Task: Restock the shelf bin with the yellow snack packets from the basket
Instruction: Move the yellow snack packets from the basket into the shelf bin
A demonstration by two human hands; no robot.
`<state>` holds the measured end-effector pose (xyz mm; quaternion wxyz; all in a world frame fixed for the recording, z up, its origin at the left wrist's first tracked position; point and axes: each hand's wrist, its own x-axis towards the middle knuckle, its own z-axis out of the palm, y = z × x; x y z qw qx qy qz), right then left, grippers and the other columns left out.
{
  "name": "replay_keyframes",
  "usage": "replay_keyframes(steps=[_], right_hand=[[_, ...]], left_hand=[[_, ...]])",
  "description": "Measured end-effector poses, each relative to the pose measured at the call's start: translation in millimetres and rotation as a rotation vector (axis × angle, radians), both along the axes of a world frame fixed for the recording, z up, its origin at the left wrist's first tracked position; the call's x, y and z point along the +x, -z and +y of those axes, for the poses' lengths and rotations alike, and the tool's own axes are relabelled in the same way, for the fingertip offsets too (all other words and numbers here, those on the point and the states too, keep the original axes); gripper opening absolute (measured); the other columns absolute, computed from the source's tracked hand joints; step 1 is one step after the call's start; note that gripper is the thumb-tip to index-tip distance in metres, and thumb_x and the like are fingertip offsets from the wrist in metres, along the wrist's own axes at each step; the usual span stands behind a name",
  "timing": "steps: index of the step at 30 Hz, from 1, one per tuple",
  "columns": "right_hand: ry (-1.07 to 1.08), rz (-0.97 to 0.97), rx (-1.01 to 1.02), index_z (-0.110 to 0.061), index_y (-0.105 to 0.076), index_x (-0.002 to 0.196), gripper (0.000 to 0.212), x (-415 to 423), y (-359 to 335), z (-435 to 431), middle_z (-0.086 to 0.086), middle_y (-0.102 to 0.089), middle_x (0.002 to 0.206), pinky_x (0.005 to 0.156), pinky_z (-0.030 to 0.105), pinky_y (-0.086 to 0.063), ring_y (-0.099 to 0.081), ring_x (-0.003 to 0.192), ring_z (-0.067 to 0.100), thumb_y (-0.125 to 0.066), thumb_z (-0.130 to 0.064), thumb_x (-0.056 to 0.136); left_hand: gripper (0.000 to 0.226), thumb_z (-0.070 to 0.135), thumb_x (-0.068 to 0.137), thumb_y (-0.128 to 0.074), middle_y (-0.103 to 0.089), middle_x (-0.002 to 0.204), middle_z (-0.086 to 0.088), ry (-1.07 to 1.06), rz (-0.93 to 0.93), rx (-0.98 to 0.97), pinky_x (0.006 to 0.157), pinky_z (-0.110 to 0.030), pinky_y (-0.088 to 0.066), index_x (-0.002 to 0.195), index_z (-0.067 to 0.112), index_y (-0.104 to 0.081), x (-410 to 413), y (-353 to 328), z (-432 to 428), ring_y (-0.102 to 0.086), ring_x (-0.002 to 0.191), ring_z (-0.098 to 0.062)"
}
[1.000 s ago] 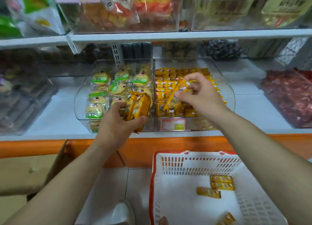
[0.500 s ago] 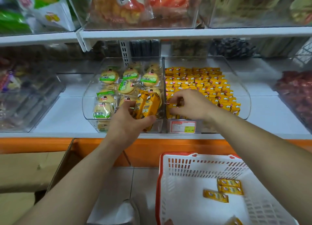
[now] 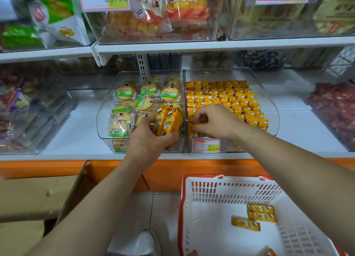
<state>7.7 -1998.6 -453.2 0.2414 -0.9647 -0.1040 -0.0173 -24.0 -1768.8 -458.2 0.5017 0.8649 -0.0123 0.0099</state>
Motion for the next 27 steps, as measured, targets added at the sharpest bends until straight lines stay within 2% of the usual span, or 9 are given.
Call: replay_keyframes(steps=[4,7,13,18,20,22,24,26,27], right_hand=[[-0.024,0.053,0.107,-0.033,-0.061,0.104,0.037,-1.7,1.0,2.1,-0.010,-0.063,0.100,0.067,0.024,-0.050,-0.063,0.086,0.012,-0.085,-0.028,0.075],[-0.044,-0.029,-0.005,-0.027,-0.067,0.116,0.044,-2.3,1.8,2.9,-0.011,-0.060,0.101,0.066,0.019,-0.045,-0.057,0.087,0.009,-0.085,-0.030,0.076],[-0.070,-0.016,0.005,-0.026,-0.072,0.091,0.008,-6.7,6.3,1.5,-0.010,-0.068,0.095,0.077,0.034,-0.051,-0.061,0.090,0.014,-0.074,-0.032,0.086],[-0.080,0.013,-0.071,-0.028,-0.071,0.083,0.022,-11.7,9.6,3.6,-0.005,-0.069,0.088,0.068,0.036,-0.048,-0.060,0.080,0.016,-0.061,-0.042,0.095],[-0.078,0.039,-0.084,-0.019,-0.065,0.071,0.038,-13.1,3.7,4.9,0.008,-0.065,0.080,0.066,0.043,-0.050,-0.059,0.073,0.024,-0.053,-0.041,0.100],[-0.098,0.027,-0.073,-0.013,-0.070,0.076,0.039,-19.9,-2.3,4.8,0.011,-0.065,0.090,0.073,0.044,-0.051,-0.060,0.083,0.026,-0.054,-0.040,0.099],[-0.050,-0.039,0.123,-0.023,-0.074,0.086,0.024,-33.8,-5.9,-0.9,-0.004,-0.066,0.096,0.078,0.034,-0.050,-0.060,0.093,0.011,-0.058,-0.037,0.097],[0.100,-0.052,0.579,-0.034,-0.074,0.091,0.017,-56.4,-12.4,-11.5,-0.015,-0.070,0.094,0.078,0.021,-0.050,-0.063,0.093,0.001,-0.058,-0.029,0.096],[0.160,-0.009,0.836,-0.035,-0.075,0.092,0.020,-67.2,-15.9,-19.0,-0.013,-0.072,0.095,0.079,0.022,-0.053,-0.067,0.094,0.006,-0.058,-0.026,0.094]], left_hand=[[0.078,0.038,0.075,-0.088,-0.056,0.092,0.022,-0.028,-0.023,-0.046,0.050,-0.007,-0.046,0.140,0.019,-0.049,2.6,-5.8,-4.1,-0.059,0.077,0.006],[0.078,0.037,0.076,-0.087,-0.054,0.092,0.024,-0.032,-0.043,-0.070,0.050,-0.005,-0.046,0.141,0.019,-0.048,3.7,-6.7,-7.3,-0.058,0.079,0.007],[0.082,0.038,0.075,-0.087,-0.050,0.094,0.023,-0.028,-0.056,-0.061,0.052,-0.006,-0.045,0.144,0.019,-0.046,5.9,-5.3,-10.0,-0.055,0.082,0.006],[0.082,0.040,0.074,-0.088,-0.061,0.108,0.007,-0.004,-0.028,-0.070,0.072,-0.021,-0.053,0.142,0.018,-0.048,6.1,-5.9,-12.2,-0.064,0.094,-0.011],[0.079,0.040,0.074,-0.088,-0.058,0.099,0.015,0.006,-0.018,-0.064,0.066,-0.017,-0.050,0.138,0.019,-0.048,4.7,-7.5,-16.3,-0.061,0.087,-0.001],[0.077,0.038,0.073,-0.088,-0.055,0.094,0.019,0.017,-0.006,-0.068,0.057,-0.010,-0.047,0.134,0.020,-0.045,0.3,-12.2,-24.3,-0.061,0.077,0.003],[0.076,0.033,0.072,-0.090,-0.059,0.095,0.015,0.062,0.009,-0.112,0.053,-0.010,-0.050,0.130,0.021,-0.042,-5.4,-16.7,-37.4,-0.066,0.071,0.004],[0.074,0.026,0.072,-0.091,-0.063,0.097,0.007,0.151,0.038,-0.141,0.054,-0.013,-0.053,0.126,0.022,-0.040,-14.5,-19.6,-56.2,-0.068,0.069,0.006],[0.075,0.023,0.072,-0.091,-0.065,0.098,0.003,0.200,0.050,-0.147,0.055,-0.018,-0.056,0.125,0.022,-0.038,-19.7,-20.1,-67.2,-0.071,0.070,0.000]])
